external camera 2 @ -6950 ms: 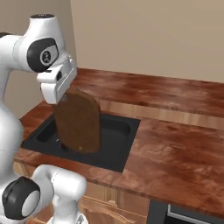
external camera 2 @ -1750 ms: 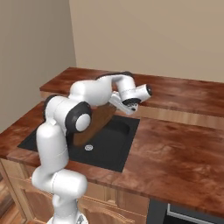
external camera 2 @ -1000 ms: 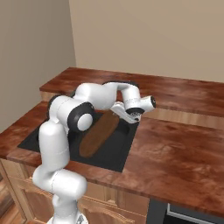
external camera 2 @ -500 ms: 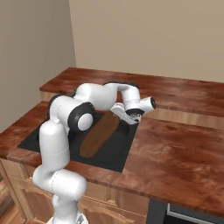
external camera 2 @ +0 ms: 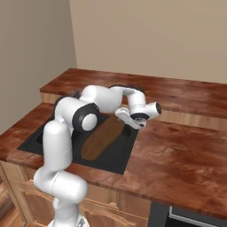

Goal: Move the cutting board and knife to the sink. Then move spray from the cabinet to the counter.

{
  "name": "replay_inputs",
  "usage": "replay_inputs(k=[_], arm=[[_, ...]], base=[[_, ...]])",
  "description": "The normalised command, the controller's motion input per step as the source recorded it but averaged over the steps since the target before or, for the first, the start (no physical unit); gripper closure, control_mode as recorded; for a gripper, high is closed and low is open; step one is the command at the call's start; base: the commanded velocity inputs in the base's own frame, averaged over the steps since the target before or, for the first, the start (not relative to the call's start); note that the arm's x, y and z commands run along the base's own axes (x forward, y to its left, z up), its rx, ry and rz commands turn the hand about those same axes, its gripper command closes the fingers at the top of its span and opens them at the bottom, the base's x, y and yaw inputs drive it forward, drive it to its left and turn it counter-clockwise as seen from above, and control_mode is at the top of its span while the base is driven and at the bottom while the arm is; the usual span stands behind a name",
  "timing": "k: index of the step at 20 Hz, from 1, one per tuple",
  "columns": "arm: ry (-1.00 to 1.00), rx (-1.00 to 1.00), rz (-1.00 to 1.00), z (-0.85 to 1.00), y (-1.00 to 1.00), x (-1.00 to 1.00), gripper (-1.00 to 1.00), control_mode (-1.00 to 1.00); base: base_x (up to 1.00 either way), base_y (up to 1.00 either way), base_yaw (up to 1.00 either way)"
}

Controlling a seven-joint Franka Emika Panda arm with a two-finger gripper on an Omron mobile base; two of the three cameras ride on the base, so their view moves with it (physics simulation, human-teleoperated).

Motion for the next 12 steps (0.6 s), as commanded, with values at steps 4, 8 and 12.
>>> replay_inputs(k=[4, 8, 12], arm=[[0.0, -0.04, 0.0, -0.36, 0.0, 0.0, 1.0, -1.0], [0.0, -0.07, 0.0, -0.36, 0.03, 0.0, 1.0, -1.0], [0.0, -0.08, 0.0, -0.4, 0.09, 0.0, -1.0, -1.0]], base=[[0.0, 0.0, 0.0], [0.0, 0.0, 0.0], [0.0, 0.0, 0.0]])
